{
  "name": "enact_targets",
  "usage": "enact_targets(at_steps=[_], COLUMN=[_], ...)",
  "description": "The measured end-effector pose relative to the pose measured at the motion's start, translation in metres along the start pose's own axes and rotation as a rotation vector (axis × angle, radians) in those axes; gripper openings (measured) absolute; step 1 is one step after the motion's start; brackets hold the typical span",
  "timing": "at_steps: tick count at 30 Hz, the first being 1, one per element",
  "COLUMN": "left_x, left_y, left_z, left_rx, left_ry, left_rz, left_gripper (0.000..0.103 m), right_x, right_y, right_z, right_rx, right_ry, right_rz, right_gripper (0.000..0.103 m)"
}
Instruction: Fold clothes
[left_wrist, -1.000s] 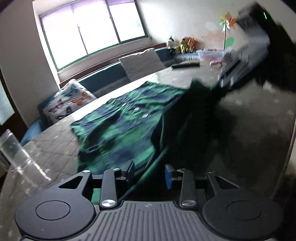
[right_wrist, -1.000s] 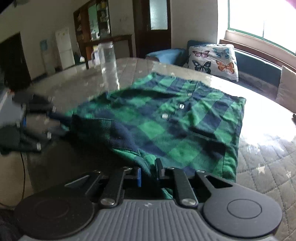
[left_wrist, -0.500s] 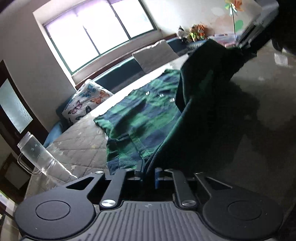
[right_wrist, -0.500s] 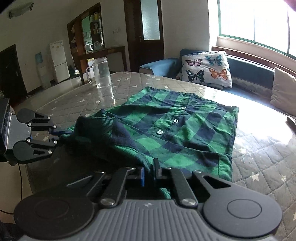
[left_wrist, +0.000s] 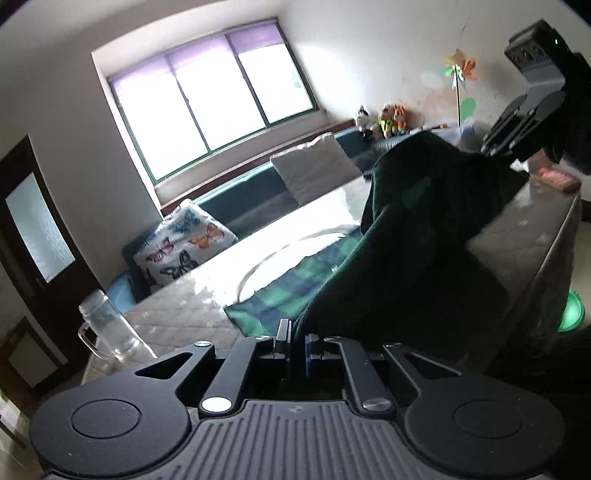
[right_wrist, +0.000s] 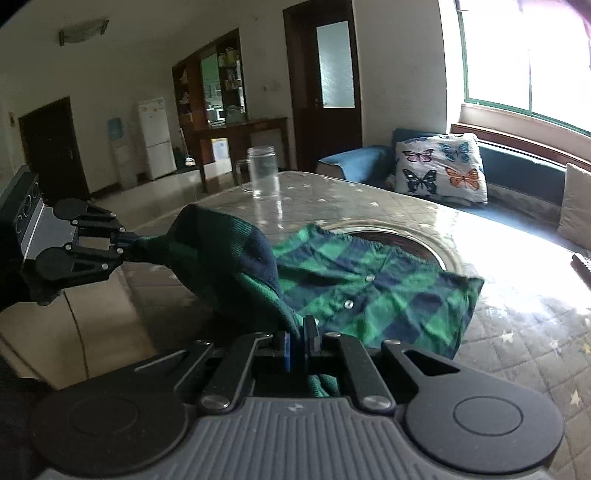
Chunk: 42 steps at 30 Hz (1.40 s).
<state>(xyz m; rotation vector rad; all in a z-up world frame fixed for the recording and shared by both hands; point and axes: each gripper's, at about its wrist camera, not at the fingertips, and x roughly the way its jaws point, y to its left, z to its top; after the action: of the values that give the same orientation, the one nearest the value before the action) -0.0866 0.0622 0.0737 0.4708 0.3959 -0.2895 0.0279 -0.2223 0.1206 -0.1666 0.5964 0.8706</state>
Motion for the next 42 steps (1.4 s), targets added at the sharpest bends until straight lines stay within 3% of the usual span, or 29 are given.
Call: enact_targets(at_steps=[5,13,19,26,31,32,33,37,42], left_x=[0.002,0.075,0.169,0.269,0.3,0.302,0.303,0.301,0.291], left_y=[0.006,0.053,0.088,0.105,0.109,0.109,0.109,0.117,0.125], left_z=[0.011,0.04,0.048,0.014,-0.003,-0.003,-0.003,0.003,0.018], left_rx=[-0.029,-0.06,-0.089,-0.154,-0.191,-0.194,-0.197,-0.22,-0.229], left_ry=[-0.028,-0.04,0.057,0.236,0.293,0.3,0.307,0.314,0.286], left_rz=[0.017,0.035,0.015,-0.012,-0.009,-0.004,0.001,0.011,0.055], left_gripper=[0.007,0.007,0.007,0.011,0.017,0.021,0.028,0.041,0.043], right_x=[-0.003,0.041,0.11,0.207,0.243,0.248,0.248,0.227,0.192], right_y=[0.0,-0.048,-0.1,-0.155,-0.178,-0.181,-0.184,-0.189,-0.18], right_z=[0.011,0.062,0.093,0.081,0.059,0.054,0.052,0.059,0.072], right_rx=[-0.013,0.017,0.082,0.213,0.26,0.263,0.266,0.262,0.227], right_ry=[-0.006,-0.001,0.054,0.136,0.167,0.172,0.172,0.126,0.088], right_rz=[-0.017,-0.06,-0.105,-0.159,-0.221,-0.236,-0.246,-0.302,-0.298], right_gripper=[0.005,0.005,0.004,0.006,0.02,0.028,0.03,0.032,0.03])
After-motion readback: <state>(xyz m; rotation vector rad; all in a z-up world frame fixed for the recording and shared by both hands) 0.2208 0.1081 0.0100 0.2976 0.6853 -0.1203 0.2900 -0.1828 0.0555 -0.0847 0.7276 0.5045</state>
